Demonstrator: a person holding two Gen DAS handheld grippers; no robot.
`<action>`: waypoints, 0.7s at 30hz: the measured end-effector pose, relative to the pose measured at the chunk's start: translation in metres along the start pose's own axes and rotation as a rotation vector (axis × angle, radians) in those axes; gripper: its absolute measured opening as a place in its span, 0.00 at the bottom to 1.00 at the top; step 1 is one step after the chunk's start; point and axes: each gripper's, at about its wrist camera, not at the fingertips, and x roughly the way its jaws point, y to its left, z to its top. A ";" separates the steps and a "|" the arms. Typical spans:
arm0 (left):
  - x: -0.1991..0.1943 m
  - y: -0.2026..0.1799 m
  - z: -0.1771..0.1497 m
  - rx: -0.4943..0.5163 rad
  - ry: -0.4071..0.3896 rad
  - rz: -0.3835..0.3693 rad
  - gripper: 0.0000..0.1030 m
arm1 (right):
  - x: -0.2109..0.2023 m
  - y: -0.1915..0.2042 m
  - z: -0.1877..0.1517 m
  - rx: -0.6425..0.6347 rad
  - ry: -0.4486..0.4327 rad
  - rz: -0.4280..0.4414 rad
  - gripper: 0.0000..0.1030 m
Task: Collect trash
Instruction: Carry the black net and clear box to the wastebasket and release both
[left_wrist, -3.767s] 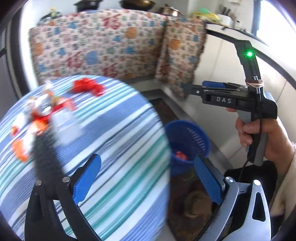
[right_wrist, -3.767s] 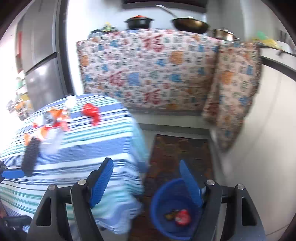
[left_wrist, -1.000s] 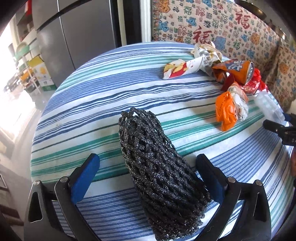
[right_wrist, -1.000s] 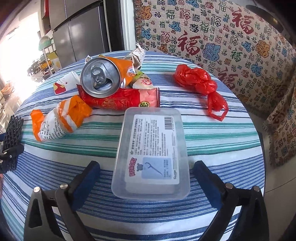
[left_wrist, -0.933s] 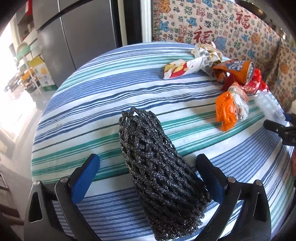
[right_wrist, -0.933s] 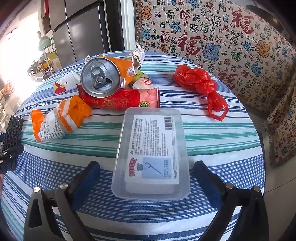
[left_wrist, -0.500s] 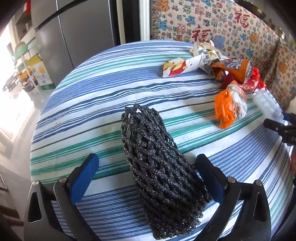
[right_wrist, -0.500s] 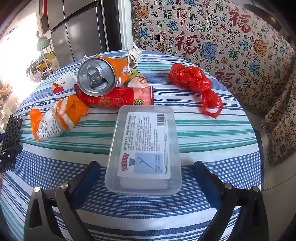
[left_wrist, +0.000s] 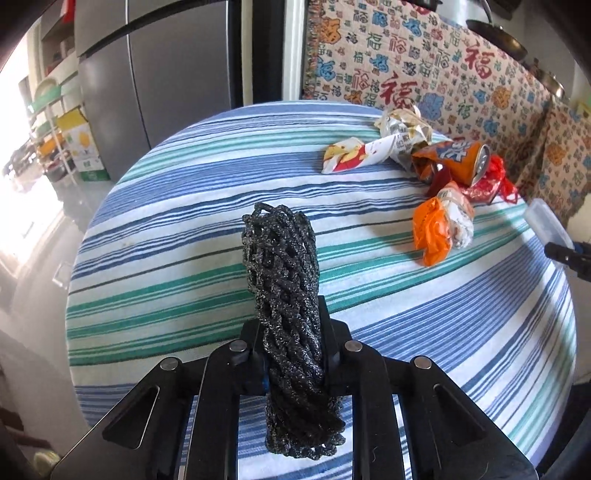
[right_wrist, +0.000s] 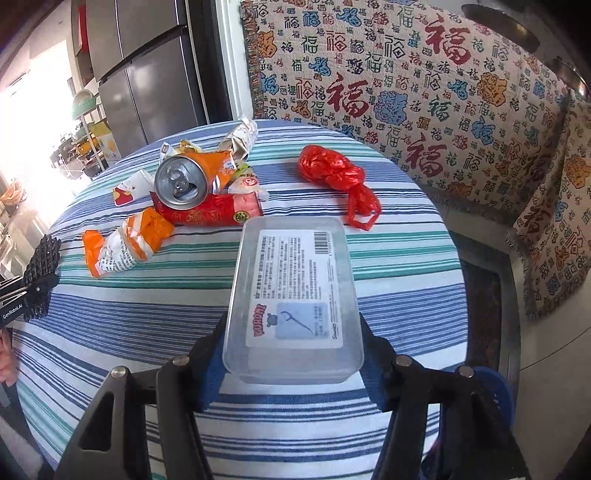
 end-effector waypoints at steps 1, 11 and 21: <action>-0.003 -0.001 0.000 -0.001 -0.007 -0.008 0.17 | -0.006 -0.005 -0.002 0.006 -0.008 -0.001 0.60; -0.042 -0.076 0.016 0.089 -0.073 -0.165 0.17 | -0.055 -0.083 -0.028 0.142 -0.057 -0.084 0.60; -0.060 -0.232 0.031 0.264 -0.063 -0.443 0.17 | -0.104 -0.168 -0.077 0.300 -0.100 -0.211 0.60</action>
